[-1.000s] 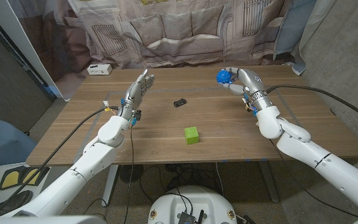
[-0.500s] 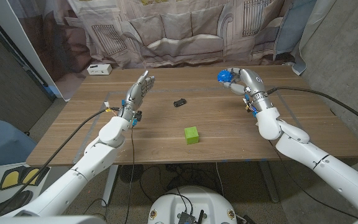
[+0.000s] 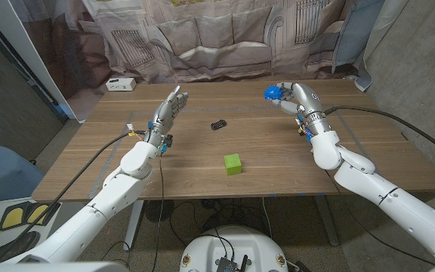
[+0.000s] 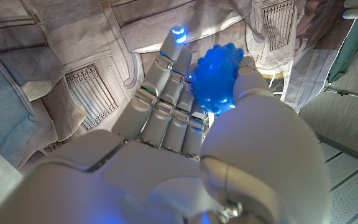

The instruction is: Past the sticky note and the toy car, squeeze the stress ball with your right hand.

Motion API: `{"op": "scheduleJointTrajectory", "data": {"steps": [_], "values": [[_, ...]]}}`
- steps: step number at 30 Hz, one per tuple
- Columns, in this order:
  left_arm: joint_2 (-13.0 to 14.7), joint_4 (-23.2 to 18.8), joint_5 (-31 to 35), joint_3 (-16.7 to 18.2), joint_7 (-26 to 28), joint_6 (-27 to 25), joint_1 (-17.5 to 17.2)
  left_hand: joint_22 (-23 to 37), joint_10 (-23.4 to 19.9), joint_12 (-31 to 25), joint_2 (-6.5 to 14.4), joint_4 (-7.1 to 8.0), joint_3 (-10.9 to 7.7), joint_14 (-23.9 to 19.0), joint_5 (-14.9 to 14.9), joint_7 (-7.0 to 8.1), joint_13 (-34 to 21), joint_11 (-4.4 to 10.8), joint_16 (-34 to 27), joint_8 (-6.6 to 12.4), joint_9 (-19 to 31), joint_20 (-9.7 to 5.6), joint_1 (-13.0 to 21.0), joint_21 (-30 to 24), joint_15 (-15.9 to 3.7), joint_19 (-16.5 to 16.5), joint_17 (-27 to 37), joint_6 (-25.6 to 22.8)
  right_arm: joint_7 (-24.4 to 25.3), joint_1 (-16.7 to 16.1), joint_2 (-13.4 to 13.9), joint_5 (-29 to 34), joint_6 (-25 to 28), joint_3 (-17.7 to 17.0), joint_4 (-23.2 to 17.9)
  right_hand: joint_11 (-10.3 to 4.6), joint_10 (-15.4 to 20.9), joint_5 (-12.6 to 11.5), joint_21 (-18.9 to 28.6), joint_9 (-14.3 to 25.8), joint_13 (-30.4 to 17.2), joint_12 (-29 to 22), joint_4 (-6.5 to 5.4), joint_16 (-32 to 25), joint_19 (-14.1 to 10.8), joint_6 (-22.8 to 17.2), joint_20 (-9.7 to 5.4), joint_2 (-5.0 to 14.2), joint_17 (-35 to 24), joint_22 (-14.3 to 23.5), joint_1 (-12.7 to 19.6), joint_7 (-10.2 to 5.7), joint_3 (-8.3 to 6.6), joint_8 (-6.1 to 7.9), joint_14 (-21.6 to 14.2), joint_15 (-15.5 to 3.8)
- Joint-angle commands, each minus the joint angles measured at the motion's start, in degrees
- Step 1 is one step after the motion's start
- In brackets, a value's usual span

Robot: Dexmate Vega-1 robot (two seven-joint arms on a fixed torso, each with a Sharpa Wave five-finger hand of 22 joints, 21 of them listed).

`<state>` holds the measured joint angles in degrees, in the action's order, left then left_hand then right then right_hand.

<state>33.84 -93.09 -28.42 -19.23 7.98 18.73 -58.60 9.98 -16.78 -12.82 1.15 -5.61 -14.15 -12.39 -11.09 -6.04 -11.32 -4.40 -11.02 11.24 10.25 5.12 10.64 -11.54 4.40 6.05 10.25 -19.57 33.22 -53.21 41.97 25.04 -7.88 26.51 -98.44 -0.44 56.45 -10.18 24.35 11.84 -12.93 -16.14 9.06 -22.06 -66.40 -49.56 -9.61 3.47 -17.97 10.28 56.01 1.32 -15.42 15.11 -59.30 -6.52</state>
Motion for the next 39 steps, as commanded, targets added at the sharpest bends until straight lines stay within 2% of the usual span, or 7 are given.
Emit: {"op": "scheduleJointTrajectory", "data": {"steps": [1, 4, 5, 10, 28, 37, 39], "values": [[-0.06, 0.13, 0.14, -0.19, -0.02, -0.21, 0.43, 0.27, -0.58, 0.31, 0.50, -0.27, -0.27, -0.39, 0.26, 0.12, -0.26, 0.01, 0.11, -0.08, 0.23, 0.09, 0.26, 0.25, -0.03, 0.52, 0.11, -0.38, 0.57, 0.43, -0.26, 0.02, -1.23, -0.02, 1.23, 0.32, 1.18, -0.30, 0.70, 0.35, -0.47, -0.76, 0.17, -0.36, -1.20, -4.74, -0.28, 5.83, -0.02, 0.35, 7.03, -3.06, -1.42, 0.39, -4.92, -6.27], [-0.10, 0.20, 0.17, -0.24, -0.03, -0.24, 0.57, 0.27, -0.57, 0.32, 0.50, -0.28, -0.27, -0.39, 0.26, 0.15, -0.26, -0.05, 0.11, -0.05, 0.23, 0.10, 0.26, 0.24, -0.08, 0.52, 0.11, -0.46, -0.16, 0.56, -0.17, -0.68, -1.63, -0.07, 1.29, 0.52, 0.79, -0.60, 0.91, 0.45, -0.62, -0.52, 1.00, -0.18, -0.97, -4.14, -0.41, 6.65, -0.12, 0.46, 9.91, -2.68, -2.99, 0.03, -5.47, -6.54], [-0.12, 0.23, 0.19, -0.27, -0.04, -0.24, 0.61, 0.27, -0.56, 0.33, 0.50, -0.28, -0.27, -0.39, 0.26, 0.17, -0.26, -0.05, 0.11, -0.04, 0.23, 0.08, 0.25, 0.25, -0.08, 0.51, 0.11, -0.49, -0.15, 0.59, -0.21, -0.73, -1.74, -0.08, 1.36, 1.10, 0.43, -0.77, 1.18, 0.52, -0.75, -0.36, 1.13, -0.09, -1.12, -3.58, -0.36, 7.07, -0.32, 0.52, 11.38, -2.25, -3.92, -0.27, -5.66, -6.51], [0.03, 0.08, 0.25, -0.39, -0.05, -0.68, 0.72, 0.27, -0.60, 0.31, 0.52, -0.29, -0.26, -0.38, 0.26, 0.12, -0.26, -0.06, 0.12, -0.02, 0.24, 0.08, 0.24, 0.24, -0.08, 0.53, 0.11, -0.60, -0.04, 0.62, -0.28, -0.69, -1.90, -0.16, 1.50, 1.67, 0.47, -0.97, 1.86, 0.65, -1.18, -0.45, 0.56, -0.18, -1.63, -2.49, -0.51, 7.62, -0.69, 0.64, 13.25, -1.51, -5.47, -0.91, -6.86, -6.37], [-0.29, 0.91, 0.09, -0.56, -0.17, -0.85, 1.47, 0.27, -0.65, 0.33, 0.55, -0.32, -0.21, -0.39, 0.27, 0.10, -0.26, 0.03, 0.13, -0.05, 0.24, 0.09, 0.18, 0.24, -0.05, 0.52, 0.11, -0.72, 0.52, 1.43, -1.09, -0.65, -2.41, 0.05, 2.92, 1.57, 1.60, -0.90, 2.74, 0.76, -1.44, -0.85, -0.79, 0.15, -1.88, -2.80, -0.47, 7.15, -0.95, 0.74, 13.23, -1.46, -6.52, -1.13, -8.15, -5.92], [-0.57, 1.94, 0.09, -0.90, -0.64, -0.81, 2.41, 0.27, -0.63, 0.34, 0.56, -0.33, -0.20, -0.43, 0.27, 0.10, -0.26, -0.09, 0.12, -0.05, 0.24, 0.12, 0.16, 0.24, 0.00, 0.51, 0.11, -0.81, 0.77, 1.56, -1.11, -0.16, -1.72, 0.20, 2.99, 1.62, 1.03, -0.90, 2.84, 0.78, -1.59, -0.61, -0.83, 0.74, -1.27, -3.03, -0.10, 6.60, -1.06, 0.75, 13.17, -1.57, -6.70, -1.20, -7.50, -5.91], [-0.66, 2.22, 0.07, -0.95, -0.83, -0.58, 2.62, 0.27, -0.62, 0.35, 0.57, -0.34, -0.19, -0.42, 0.27, 0.14, -0.26, -0.05, 0.12, -0.05, 0.24, 0.07, 0.16, 0.24, 0.00, 0.50, 0.11, -0.82, 0.65, 1.59, -0.97, -0.03, -1.59, 0.26, 2.89, 1.21, 0.71, -0.92, 2.85, 0.78, -1.64, -0.50, -0.82, 0.88, -1.09, -2.91, -0.08, 6.53, -1.11, 0.75, 13.20, -1.71, -6.77, -1.29, -7.33, -5.92]]}}
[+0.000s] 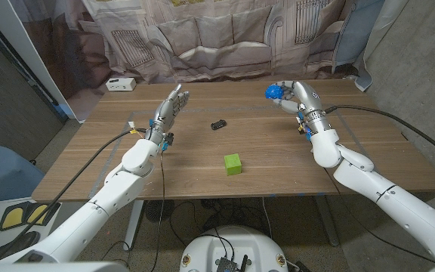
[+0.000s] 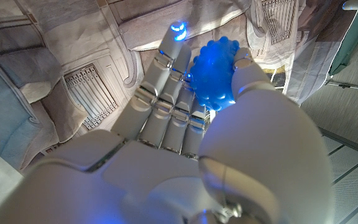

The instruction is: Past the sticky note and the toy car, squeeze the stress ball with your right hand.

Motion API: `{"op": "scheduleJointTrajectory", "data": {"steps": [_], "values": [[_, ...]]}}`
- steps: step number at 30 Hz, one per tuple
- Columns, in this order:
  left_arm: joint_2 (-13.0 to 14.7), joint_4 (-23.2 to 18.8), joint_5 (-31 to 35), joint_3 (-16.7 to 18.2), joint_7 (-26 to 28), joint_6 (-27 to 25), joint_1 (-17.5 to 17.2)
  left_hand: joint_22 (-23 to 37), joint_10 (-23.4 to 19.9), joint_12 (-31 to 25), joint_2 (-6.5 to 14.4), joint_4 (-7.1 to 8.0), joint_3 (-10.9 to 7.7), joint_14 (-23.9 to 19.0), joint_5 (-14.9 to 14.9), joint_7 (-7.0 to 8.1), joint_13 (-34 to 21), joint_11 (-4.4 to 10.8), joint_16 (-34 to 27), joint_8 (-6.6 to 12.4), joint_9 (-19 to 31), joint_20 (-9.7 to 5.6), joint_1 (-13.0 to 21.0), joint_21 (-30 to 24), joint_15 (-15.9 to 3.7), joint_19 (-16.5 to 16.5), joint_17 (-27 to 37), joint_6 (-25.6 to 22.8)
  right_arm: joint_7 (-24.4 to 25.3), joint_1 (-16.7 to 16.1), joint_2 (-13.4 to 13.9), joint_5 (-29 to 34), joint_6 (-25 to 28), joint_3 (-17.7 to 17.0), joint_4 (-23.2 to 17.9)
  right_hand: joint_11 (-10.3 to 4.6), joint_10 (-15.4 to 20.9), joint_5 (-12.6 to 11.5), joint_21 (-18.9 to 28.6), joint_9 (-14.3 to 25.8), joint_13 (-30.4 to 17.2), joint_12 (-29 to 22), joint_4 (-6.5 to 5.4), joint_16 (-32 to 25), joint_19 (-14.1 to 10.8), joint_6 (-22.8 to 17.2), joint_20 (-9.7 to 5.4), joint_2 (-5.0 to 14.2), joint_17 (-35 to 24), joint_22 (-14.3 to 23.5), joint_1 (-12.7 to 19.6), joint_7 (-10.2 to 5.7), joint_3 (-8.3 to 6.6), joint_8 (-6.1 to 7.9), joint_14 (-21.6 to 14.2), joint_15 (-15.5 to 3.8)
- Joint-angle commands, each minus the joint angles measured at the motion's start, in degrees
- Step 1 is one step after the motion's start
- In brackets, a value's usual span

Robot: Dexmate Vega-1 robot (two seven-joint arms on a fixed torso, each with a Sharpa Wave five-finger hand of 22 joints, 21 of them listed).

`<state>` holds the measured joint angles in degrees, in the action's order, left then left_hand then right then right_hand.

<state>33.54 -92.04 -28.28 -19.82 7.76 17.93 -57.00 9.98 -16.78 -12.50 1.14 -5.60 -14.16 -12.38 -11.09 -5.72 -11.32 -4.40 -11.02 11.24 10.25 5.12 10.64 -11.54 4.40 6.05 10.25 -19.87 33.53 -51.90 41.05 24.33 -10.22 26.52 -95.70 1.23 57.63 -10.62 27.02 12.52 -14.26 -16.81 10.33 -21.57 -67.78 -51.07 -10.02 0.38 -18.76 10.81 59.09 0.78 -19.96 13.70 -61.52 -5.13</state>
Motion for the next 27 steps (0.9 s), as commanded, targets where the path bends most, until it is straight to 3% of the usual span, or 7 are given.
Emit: {"op": "scheduleJointTrajectory", "data": {"steps": [1, 2, 7, 18, 27], "values": [[-0.44, 1.32, -0.04, -0.37, -0.63, 0.36, 1.10, 0.28, -0.62, 0.03, 0.57, -0.34, -0.19, -0.45, 0.27, -0.17, -0.26, -0.02, 0.12, -0.05, 0.25, 0.09, 0.16, 0.25, -0.01, 0.50, 0.11, -0.53, 0.16, 0.29, 0.08, 0.77, 0.88, 0.30, 0.05, -0.42, -0.54, -0.50, 0.12, 0.11, -0.36, 0.21, -2.02, 0.54, 0.68, -1.40, 0.36, 9.53, -0.34, 0.22, 10.17, -1.32, -2.29, 0.08, -4.93, -7.38], [-0.48, 1.43, -0.02, -0.40, -0.66, 0.39, 1.21, 0.28, -0.63, 0.03, 0.58, -0.35, -0.18, -0.45, 0.27, -0.19, -0.26, -0.07, 0.12, -0.05, 0.25, 0.08, 0.15, 0.24, -0.03, 0.51, 0.11, -0.54, -0.05, 0.32, 0.20, 0.85, 1.08, 0.33, -0.06, -1.01, -0.85, -0.51, 0.06, 0.12, -0.37, 0.36, -1.95, 0.79, 1.16, -1.45, 0.45, 9.16, -0.43, 0.22, 10.11, -1.29, -2.22, 0.04, -4.47, -7.22], [-0.61, 1.82, 0.09, -0.47, -0.75, 0.65, 1.57, 0.28, -0.58, 0.05, 0.59, -0.35, -0.18, -0.44, 0.27, -0.25, -0.26, -0.13, 0.12, -0.07, 0.25, 0.08, 0.15, 0.25, -0.02, 0.49, 0.11, -0.52, 0.26, 0.33, 0.15, 1.23, 1.63, 0.41, -0.23, -1.21, -1.50, -0.48, 0.05, 0.17, -0.33, 0.86, -2.19, 1.76, 2.39, -1.16, 0.79, 8.37, -0.55, 0.17, 9.34, -1.59, -1.64, -0.27, -2.70, -6.56], [-0.76, 2.23, 0.58, -0.41, -0.66, 1.19, 2.40, 0.27, -0.72, 0.01, 0.63, -0.39, -0.17, -0.57, 0.27, -0.31, -0.26, -0.07, 0.08, -0.05, 0.25, 0.00, 0.15, 0.22, -0.06, 0.56, 0.11, -0.68, -1.14, 0.24, 0.71, 0.41, 2.92, 0.13, -1.33, -0.11, -2.29, -0.41, 0.23, 0.13, 0.01, 1.74, -2.64, 2.88, 3.27, -0.23, 1.38, 6.58, -0.98, -0.19, 6.97, -0.98, 0.42, -0.98, 0.00, -5.73], [-0.56, 1.77, 0.60, -0.14, -0.27, 0.72, 2.60, 0.27, -0.75, 0.01, 0.65, -0.42, -0.16, -0.60, 0.27, -0.21, -0.26, 0.11, 0.08, -0.08, 0.25, 0.29, 0.15, 0.22, -0.06, 0.58, 0.11, -0.68, -1.88, 0.66, 1.19, 0.39, 2.81, 0.18, -1.50, 0.45, -4.40, -0.37, -0.40, 0.05, -0.36, 2.59, -2.77, 3.65, 5.52, 1.32, 2.21, 4.97, -1.81, -0.41, 5.03, -0.32, 2.44, -1.76, 2.91, -4.25]]}}
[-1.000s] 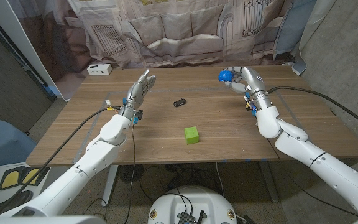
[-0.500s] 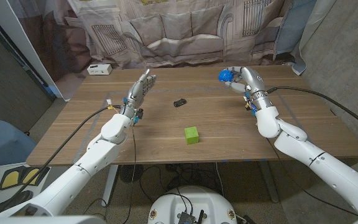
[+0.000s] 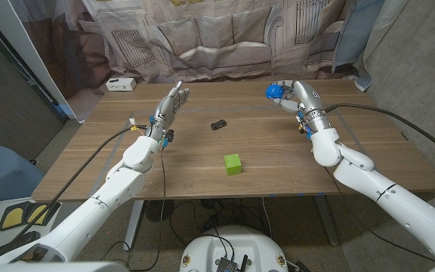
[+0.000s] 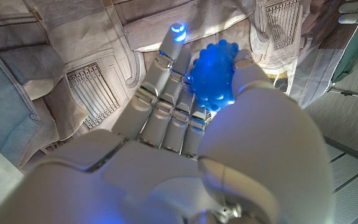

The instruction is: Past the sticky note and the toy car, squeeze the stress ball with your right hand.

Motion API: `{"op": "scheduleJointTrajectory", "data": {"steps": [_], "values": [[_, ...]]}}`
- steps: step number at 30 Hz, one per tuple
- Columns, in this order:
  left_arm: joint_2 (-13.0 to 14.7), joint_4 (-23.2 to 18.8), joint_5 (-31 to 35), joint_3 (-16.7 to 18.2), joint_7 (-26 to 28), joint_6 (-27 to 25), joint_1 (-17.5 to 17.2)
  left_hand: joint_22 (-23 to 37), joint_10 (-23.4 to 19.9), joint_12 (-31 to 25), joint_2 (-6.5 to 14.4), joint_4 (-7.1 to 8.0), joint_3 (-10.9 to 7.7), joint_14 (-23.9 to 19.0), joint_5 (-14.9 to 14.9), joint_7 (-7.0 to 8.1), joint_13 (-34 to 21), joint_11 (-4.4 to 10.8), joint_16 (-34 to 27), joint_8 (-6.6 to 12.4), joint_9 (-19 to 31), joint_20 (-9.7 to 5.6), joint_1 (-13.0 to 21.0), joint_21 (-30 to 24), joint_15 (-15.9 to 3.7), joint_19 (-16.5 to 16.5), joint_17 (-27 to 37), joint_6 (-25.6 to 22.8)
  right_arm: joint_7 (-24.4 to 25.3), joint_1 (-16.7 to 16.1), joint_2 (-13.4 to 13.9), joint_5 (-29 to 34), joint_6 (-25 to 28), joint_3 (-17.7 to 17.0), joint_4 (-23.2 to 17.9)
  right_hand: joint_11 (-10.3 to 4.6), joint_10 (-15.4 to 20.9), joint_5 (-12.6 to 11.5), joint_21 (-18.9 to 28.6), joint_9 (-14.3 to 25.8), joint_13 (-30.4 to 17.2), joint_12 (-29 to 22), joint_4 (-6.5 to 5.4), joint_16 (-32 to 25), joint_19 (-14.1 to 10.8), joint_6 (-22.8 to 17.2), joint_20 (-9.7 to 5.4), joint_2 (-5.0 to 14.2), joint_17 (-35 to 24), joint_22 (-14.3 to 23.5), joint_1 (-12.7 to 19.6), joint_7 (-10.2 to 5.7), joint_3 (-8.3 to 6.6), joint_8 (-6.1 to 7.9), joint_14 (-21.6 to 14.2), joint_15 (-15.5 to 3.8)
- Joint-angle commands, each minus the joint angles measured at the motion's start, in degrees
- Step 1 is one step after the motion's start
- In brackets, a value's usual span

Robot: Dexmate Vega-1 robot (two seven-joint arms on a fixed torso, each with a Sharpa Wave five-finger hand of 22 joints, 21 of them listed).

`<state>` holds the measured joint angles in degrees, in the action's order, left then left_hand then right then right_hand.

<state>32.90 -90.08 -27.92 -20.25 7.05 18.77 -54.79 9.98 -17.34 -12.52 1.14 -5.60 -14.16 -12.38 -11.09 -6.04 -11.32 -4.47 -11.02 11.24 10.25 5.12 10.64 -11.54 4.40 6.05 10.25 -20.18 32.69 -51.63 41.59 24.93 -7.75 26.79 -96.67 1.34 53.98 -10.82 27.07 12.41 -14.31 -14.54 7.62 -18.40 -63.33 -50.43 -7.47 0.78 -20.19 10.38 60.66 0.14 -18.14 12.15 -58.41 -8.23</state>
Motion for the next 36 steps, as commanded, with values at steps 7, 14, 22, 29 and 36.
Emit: {"op": "scheduleJointTrajectory", "data": {"steps": [7, 14, 22, 29, 36], "values": [[0.37, -0.55, 0.50, 0.43, 0.60, -0.40, 0.56, 0.27, -0.13, 0.07, 0.67, -0.44, -0.16, -0.67, 0.27, 0.07, -0.27, 0.05, 0.07, -0.10, 0.25, 0.27, 0.15, 0.19, 0.00, 0.65, 0.11, -0.38, -1.99, 0.59, 0.89, -0.39, 0.52, 0.07, -0.75, 0.31, -0.91, 0.02, -0.63, 0.12, -0.44, 0.35, -0.58, 0.45, 1.57, 0.70, 0.00, 3.95, -0.79, -0.04, 1.99, 0.32, 1.67, -0.22, 0.32, -0.93], [0.42, -0.39, 0.62, 0.11, 0.15, -0.98, 1.45, 0.27, -0.26, 0.03, 0.69, -0.46, -0.16, -0.71, 0.27, 0.05, -0.27, 0.04, 0.06, -0.09, 0.26, 0.35, 0.15, 0.17, 0.04, 0.71, 0.11, -0.43, -2.19, 0.54, 0.88, -0.53, 0.51, 0.19, -0.65, 0.50, -2.33, 0.04, -1.27, 0.05, -0.75, 0.80, -0.66, 1.02, 3.17, 1.87, 0.33, 3.59, -1.15, -0.11, 1.05, 0.09, 2.44, -0.63, 2.17, -0.70], [-0.24, 1.48, 0.35, -0.47, -1.30, -0.12, 2.83, 0.27, -0.30, 0.03, 0.72, -0.49, -0.15, -0.81, 0.27, 0.12, -0.27, -0.09, 0.04, -0.11, 0.26, 0.29, 0.16, 0.16, 0.10, 0.77, 0.12, -0.46, -1.85, -0.11, 1.40, 0.00, 0.70, -0.04, -1.34, 0.67, -3.59, 0.21, -1.87, -0.01, -0.86, 1.25, -0.71, 1.54, 4.50, 2.89, 0.67, 2.72, -1.65, -0.15, -0.17, 0.35, 3.58, -0.86, 4.30, -0.02], [-0.53, 2.18, 0.15, -0.47, -1.40, 0.39, 2.89, 0.27, -0.46, -0.01, 0.76, -0.51, -0.16, -0.98, 0.27, -0.07, -0.27, -0.11, -0.01, -0.07, 0.26, -0.06, 0.17, 0.08, -0.05, 1.02, 0.12, -0.62, -2.41, -0.76, 1.95, -0.33, 1.20, -0.56, -2.35, 1.27, -5.47, 0.43, -2.72, -0.08, -0.69, 2.04, -0.82, 2.14, 6.27, 4.57, 1.17, 1.92, -2.06, -0.20, -1.42, 0.68, 4.66, -1.23, 6.53, 0.69], [-0.44, 2.33, -0.17, -0.73, -1.82, -0.22, 3.09, 0.27, -0.53, -0.03, 0.79, -0.53, -0.16, -1.02, 0.27, -0.08, -0.27, 0.02, 0.00, -0.05, 0.26, -0.03, 0.18, 0.08, -0.04, 1.04, 0.11, -0.71, -2.78, -0.93, 1.88, -0.54, 1.34, -0.52, -2.38, 1.44, -6.13, 0.55, -3.08, -0.11, -0.61, 2.27, -0.94, 2.45, 6.89, 5.56, 1.39, 1.53, -2.21, -0.23, -2.20, 0.90, 5.23, -1.38, 7.61, 1.23]]}}
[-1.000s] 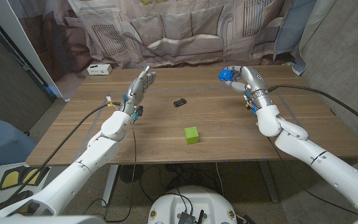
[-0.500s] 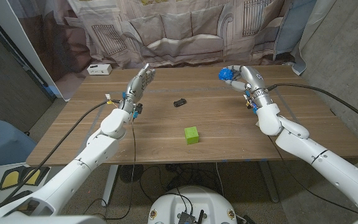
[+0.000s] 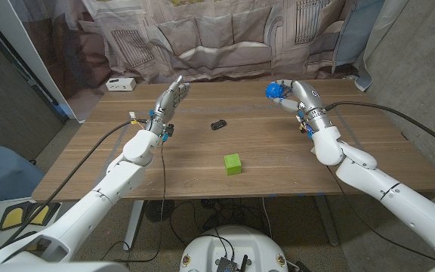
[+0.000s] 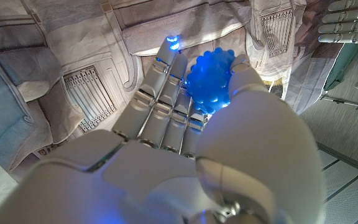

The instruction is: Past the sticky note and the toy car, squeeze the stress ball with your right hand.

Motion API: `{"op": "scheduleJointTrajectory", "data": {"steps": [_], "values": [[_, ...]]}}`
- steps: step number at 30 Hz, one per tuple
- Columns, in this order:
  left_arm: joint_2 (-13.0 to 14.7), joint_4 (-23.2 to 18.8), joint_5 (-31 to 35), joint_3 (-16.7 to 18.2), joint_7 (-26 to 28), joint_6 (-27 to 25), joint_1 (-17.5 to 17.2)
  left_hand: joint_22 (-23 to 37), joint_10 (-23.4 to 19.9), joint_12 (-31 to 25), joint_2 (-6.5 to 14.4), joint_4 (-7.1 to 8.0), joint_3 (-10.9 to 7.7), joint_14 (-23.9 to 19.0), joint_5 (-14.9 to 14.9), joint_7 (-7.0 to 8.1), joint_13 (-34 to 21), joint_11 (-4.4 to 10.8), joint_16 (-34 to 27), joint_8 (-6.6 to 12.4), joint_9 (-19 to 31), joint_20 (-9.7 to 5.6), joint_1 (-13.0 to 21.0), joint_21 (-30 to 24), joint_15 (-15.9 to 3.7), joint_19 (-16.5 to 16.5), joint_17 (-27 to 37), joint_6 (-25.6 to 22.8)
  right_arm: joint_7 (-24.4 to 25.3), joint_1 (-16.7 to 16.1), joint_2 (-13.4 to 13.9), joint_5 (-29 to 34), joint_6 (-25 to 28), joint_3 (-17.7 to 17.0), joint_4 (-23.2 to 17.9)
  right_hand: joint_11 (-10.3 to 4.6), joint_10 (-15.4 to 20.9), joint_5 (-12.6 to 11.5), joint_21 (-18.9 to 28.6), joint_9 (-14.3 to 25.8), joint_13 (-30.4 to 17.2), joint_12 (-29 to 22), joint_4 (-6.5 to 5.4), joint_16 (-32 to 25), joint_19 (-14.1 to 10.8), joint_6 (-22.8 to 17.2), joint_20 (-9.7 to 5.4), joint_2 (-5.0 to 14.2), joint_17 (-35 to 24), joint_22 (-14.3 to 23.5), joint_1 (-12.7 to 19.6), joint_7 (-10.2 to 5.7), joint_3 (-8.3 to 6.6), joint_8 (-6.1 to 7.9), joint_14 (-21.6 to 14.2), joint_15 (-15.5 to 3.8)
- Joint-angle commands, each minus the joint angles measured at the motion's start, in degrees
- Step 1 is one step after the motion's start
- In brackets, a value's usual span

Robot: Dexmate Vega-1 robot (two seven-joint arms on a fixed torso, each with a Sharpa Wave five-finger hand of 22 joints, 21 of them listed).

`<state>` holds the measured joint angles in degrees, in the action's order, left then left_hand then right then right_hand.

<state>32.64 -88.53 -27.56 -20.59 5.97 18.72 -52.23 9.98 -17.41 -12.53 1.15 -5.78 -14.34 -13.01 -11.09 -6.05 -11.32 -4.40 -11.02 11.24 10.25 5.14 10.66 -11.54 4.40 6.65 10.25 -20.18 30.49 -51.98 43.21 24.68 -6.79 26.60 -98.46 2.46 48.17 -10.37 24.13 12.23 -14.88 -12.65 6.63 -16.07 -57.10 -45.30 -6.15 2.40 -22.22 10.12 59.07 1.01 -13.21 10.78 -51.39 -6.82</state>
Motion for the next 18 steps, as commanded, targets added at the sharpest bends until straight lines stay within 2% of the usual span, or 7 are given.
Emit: {"op": "scheduleJointTrajectory", "data": {"steps": [1, 9, 18], "values": [[-0.16, 0.75, -0.52, -0.39, -0.70, -0.23, 0.53, 0.27, -0.46, -0.02, 0.78, -0.35, 0.03, -0.40, 0.27, -0.05, -0.27, -0.07, 0.00, -0.07, 0.26, -0.05, 0.17, 0.08, -0.03, 0.45, 0.11, -0.68, -0.86, -0.58, 0.34, -0.41, 0.47, -0.33, -0.70, 0.42, -0.52, 0.14, -0.23, 0.05, -0.04, 0.44, -0.08, 0.20, 0.81, 0.57, 0.12, -0.15, -0.20, 0.02, -0.93, 0.01, 0.45, -0.01, 0.82, -0.14], [-0.17, 0.72, -0.72, -0.35, -0.59, -0.31, 0.41, 0.27, -0.51, -0.03, 0.82, -0.37, 0.02, -0.41, 0.27, -0.04, -0.27, -0.23, 0.02, -0.08, 0.26, -0.08, 0.18, 0.10, -0.03, 0.46, 0.11, -0.72, -1.74, -0.48, 0.73, -0.44, 0.43, -0.27, -0.92, 0.71, -2.22, 0.32, -0.95, 0.00, -0.02, 0.87, -0.44, 0.81, 1.94, 2.44, 0.32, -0.86, -0.44, -0.01, -2.61, 0.45, 1.56, -0.22, 2.92, 0.43], [-0.18, 0.47, -0.85, -0.31, -0.23, -0.57, 0.04, 0.27, -0.52, -0.01, 0.88, -0.40, 0.00, -0.40, 0.27, -0.07, -0.27, -0.09, 0.05, -0.07, 0.26, -0.06, 0.21, 0.11, -0.04, 0.48, 0.11, -0.81, -2.48, -0.60, 1.53, 0.08, 0.73, -0.44, -1.54, 0.72, -2.45, 0.40, -1.28, -0.05, -0.11, 0.66, -1.12, 0.68, 2.16, 2.97, 0.45, -1.68, -0.67, -0.01, -4.81, 0.49, 2.83, -0.03, 3.16, 0.50]]}}
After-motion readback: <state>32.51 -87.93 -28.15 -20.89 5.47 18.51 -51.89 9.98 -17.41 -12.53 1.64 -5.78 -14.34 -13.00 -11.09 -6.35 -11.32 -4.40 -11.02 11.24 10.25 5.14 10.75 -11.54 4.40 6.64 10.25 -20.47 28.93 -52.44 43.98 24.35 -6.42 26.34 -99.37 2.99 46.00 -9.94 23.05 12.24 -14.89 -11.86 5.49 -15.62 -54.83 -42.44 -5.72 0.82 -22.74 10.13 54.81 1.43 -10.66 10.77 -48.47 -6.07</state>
